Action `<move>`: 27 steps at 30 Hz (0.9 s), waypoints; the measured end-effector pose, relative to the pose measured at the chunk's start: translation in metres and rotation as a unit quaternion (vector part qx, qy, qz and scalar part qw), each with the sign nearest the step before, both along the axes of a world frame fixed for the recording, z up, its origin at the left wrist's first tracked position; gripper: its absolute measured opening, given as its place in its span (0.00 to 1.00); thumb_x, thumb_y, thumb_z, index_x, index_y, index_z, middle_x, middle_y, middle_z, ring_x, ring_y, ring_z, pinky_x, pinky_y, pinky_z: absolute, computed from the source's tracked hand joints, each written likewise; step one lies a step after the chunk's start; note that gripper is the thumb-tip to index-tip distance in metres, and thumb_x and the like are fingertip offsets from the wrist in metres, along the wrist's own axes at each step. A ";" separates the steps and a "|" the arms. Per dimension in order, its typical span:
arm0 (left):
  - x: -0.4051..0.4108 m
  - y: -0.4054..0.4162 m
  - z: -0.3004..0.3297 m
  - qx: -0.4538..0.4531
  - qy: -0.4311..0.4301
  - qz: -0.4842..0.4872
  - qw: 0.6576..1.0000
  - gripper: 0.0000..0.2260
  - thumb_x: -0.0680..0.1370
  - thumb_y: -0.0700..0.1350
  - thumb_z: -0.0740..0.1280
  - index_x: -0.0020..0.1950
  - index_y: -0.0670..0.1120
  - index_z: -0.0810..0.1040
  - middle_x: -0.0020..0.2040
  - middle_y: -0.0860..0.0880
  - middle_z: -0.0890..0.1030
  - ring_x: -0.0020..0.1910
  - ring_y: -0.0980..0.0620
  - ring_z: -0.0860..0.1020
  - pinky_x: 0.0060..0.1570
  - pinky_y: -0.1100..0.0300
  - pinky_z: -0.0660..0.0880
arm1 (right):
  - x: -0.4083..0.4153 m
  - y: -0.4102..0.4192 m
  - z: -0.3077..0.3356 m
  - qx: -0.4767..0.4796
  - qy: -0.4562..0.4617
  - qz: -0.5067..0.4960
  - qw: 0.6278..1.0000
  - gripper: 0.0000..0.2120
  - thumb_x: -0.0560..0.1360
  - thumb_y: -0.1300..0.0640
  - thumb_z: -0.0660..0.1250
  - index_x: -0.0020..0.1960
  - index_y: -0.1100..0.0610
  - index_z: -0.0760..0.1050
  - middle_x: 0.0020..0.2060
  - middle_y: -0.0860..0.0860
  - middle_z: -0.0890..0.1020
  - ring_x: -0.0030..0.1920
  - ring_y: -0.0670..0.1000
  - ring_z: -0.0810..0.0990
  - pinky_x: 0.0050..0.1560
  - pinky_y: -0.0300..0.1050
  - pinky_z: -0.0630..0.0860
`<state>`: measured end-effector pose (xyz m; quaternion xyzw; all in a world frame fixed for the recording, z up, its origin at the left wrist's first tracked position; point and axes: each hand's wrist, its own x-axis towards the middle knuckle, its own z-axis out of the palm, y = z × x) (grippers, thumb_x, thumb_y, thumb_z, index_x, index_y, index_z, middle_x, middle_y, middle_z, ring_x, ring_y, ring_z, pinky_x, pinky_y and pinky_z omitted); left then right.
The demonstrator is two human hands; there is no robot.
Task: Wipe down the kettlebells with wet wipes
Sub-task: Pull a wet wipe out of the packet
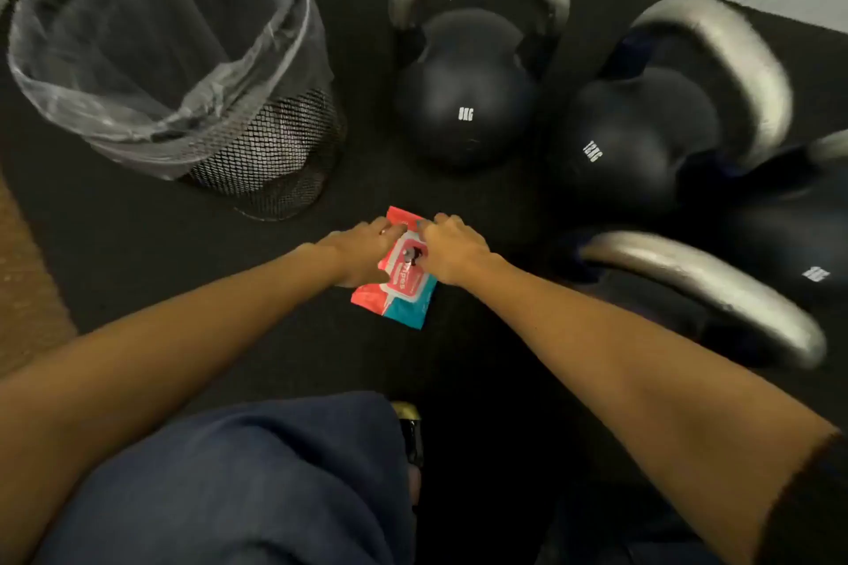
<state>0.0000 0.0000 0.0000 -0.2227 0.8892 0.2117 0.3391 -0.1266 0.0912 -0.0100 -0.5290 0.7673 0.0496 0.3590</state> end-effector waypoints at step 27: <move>0.014 -0.005 -0.057 -0.077 -0.086 -0.089 0.989 0.47 0.74 0.67 0.61 0.76 0.50 0.33 0.77 0.47 0.32 0.75 0.43 0.32 0.71 0.37 0.42 | 0.001 0.002 -0.023 -0.023 -0.018 0.163 0.986 0.28 0.77 0.57 0.69 0.73 0.46 0.63 0.75 0.54 0.54 0.74 0.60 0.61 0.69 0.60 0.69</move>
